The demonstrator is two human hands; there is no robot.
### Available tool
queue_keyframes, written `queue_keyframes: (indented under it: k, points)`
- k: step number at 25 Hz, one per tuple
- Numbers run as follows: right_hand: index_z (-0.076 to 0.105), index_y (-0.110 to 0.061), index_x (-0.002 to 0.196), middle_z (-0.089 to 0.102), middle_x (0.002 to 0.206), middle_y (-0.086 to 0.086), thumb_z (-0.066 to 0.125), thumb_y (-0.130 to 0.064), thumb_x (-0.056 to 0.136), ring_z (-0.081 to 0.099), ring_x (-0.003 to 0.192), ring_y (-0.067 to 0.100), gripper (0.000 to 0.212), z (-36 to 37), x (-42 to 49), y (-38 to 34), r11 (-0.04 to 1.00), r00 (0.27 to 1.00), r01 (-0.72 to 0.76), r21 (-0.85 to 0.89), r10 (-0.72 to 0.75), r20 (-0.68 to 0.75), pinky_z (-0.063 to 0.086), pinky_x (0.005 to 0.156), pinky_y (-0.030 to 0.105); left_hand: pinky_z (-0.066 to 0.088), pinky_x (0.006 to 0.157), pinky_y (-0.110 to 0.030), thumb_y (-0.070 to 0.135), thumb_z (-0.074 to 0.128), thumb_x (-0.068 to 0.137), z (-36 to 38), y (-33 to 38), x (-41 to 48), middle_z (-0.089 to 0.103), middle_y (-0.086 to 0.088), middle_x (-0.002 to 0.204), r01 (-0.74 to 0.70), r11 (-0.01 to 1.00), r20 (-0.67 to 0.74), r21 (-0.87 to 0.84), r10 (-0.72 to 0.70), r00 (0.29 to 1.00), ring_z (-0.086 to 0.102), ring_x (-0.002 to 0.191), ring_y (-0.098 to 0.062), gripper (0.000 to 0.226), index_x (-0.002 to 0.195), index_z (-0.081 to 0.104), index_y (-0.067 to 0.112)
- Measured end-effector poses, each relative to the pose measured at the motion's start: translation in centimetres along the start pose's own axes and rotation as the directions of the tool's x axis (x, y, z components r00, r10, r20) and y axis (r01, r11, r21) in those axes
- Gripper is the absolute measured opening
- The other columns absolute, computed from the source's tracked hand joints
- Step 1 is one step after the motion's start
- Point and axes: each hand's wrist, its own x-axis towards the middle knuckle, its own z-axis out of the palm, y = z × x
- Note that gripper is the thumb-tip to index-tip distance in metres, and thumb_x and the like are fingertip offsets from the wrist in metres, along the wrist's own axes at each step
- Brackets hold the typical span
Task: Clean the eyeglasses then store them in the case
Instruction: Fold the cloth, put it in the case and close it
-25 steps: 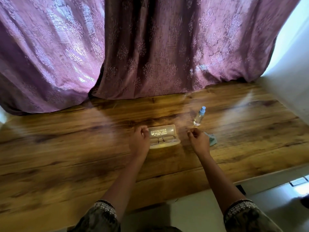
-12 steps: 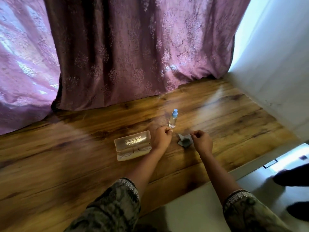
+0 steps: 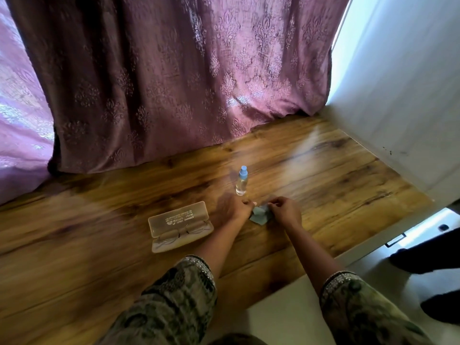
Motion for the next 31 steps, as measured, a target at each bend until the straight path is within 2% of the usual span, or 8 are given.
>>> queue_keyframes:
  k: [3, 6, 10, 13, 16, 22, 28, 31]
  points:
    - [0.071, -0.016, 0.090, 0.073, 0.094, 0.008, 0.068, -0.026, 0.080, 0.066, 0.087, 0.023, 0.014, 0.1, 0.5, 0.3, 1.000, 0.999, 0.000, -0.027, 0.002, 0.049, 0.054, 0.079, 0.038, 0.040, 0.054, -0.006, 0.016, 0.066, 0.082, 0.4, -0.1, 0.1, 0.073, -0.006, 0.100, -0.036, 0.997, 0.032, -0.067, 0.038, 0.999, 0.062, 0.086, -0.013, 0.013, 0.091, 0.072, 0.010]
    - [0.070, -0.014, 0.092, 0.073, 0.095, 0.008, 0.068, -0.024, 0.081, 0.066, 0.089, 0.023, 0.016, 0.0, 0.4, 0.1, 1.000, 1.000, 0.004, -0.004, -0.004, 0.029, 0.054, 0.082, 0.040, 0.042, 0.066, -0.017, 0.018, 0.067, 0.081, -0.4, -0.2, -0.1, 0.072, -0.003, 0.097, -0.100, 0.990, -0.025, -0.101, 0.098, 0.995, 0.062, 0.088, -0.012, 0.010, 0.088, 0.072, 0.013]
    - [0.065, -0.003, 0.085, 0.066, 0.084, 0.012, 0.060, -0.013, 0.087, 0.061, 0.083, 0.023, 0.011, -1.1, -1.1, -2.0, 0.930, 0.980, 0.191, 0.314, -0.199, -0.006, 0.047, 0.075, 0.033, 0.051, 0.081, -0.032, 0.017, 0.065, 0.082, -2.9, 0.2, -0.5, 0.071, -0.005, 0.097, -0.281, 0.946, -0.007, -0.164, 0.283, 0.959, 0.064, 0.092, -0.018, 0.003, 0.083, 0.066, 0.014]
    - [0.063, -0.002, 0.093, 0.063, 0.090, 0.008, 0.053, -0.007, 0.090, 0.059, 0.079, 0.011, 0.011, -2.7, -2.7, -5.3, 0.782, 0.930, 0.281, 0.556, -0.364, 0.041, 0.048, 0.071, 0.019, 0.046, 0.071, -0.019, 0.015, 0.064, 0.083, -5.5, 0.8, -1.1, 0.072, -0.004, 0.093, -0.407, 0.891, -0.019, -0.204, 0.412, 0.911, 0.064, 0.083, -0.012, 0.004, 0.079, 0.063, 0.016]
    - [0.060, 0.003, 0.111, 0.065, 0.097, 0.001, 0.051, -0.005, 0.091, 0.063, 0.085, -0.001, 0.024, -4.5, -3.9, -8.5, 0.688, 0.810, 0.323, 0.650, -0.556, 0.186, 0.048, 0.070, 0.007, 0.043, 0.063, -0.007, 0.009, 0.060, 0.085, -8.9, 1.8, -1.9, 0.065, 0.003, 0.080, -0.471, 0.818, -0.002, -0.330, 0.499, 0.867, 0.059, 0.070, 0.003, 0.001, 0.085, 0.061, 0.010]
    - [0.058, 0.010, 0.110, 0.064, 0.098, 0.015, 0.057, 0.000, 0.085, 0.061, 0.089, 0.018, 0.026, -6.3, -4.8, -12.4, 0.696, 0.573, 0.363, 0.619, -0.691, 0.441, 0.050, 0.081, 0.022, 0.044, 0.053, -0.014, 0.008, 0.053, 0.090, -14.0, 3.6, -4.2, 0.057, 0.004, 0.069, -0.523, 0.746, -0.054, -0.413, 0.554, 0.831, 0.053, 0.057, 0.002, 0.010, 0.083, 0.054, 0.015]
    - [0.064, -0.003, 0.106, 0.068, 0.092, 0.009, 0.063, -0.011, 0.079, 0.063, 0.082, 0.016, 0.028, -6.8, -5.5, -13.2, 0.698, 0.634, 0.258, 0.669, -0.644, 0.428, 0.049, 0.078, 0.029, 0.043, 0.064, -0.017, 0.015, 0.042, 0.096, -16.1, 3.3, -5.1, 0.051, 0.003, 0.076, -0.505, 0.757, -0.131, -0.414, 0.500, 0.856, 0.048, 0.071, -0.009, 0.009, 0.089, 0.049, 0.014]
    - [0.064, -0.009, 0.093, 0.069, 0.073, -0.004, 0.059, -0.011, 0.083, 0.063, 0.066, 0.007, 0.011, -6.6, -6.2, -14.1, 0.679, 0.668, 0.215, 0.702, -0.627, 0.401, 0.050, 0.060, 0.020, 0.050, 0.062, -0.014, 0.026, 0.043, 0.096, -16.1, 2.8, -5.8, 0.055, 0.000, 0.079, -0.293, 0.699, -0.018, -0.652, 0.372, 0.928, 0.054, 0.072, -0.010, 0.016, 0.096, 0.050, 0.012]
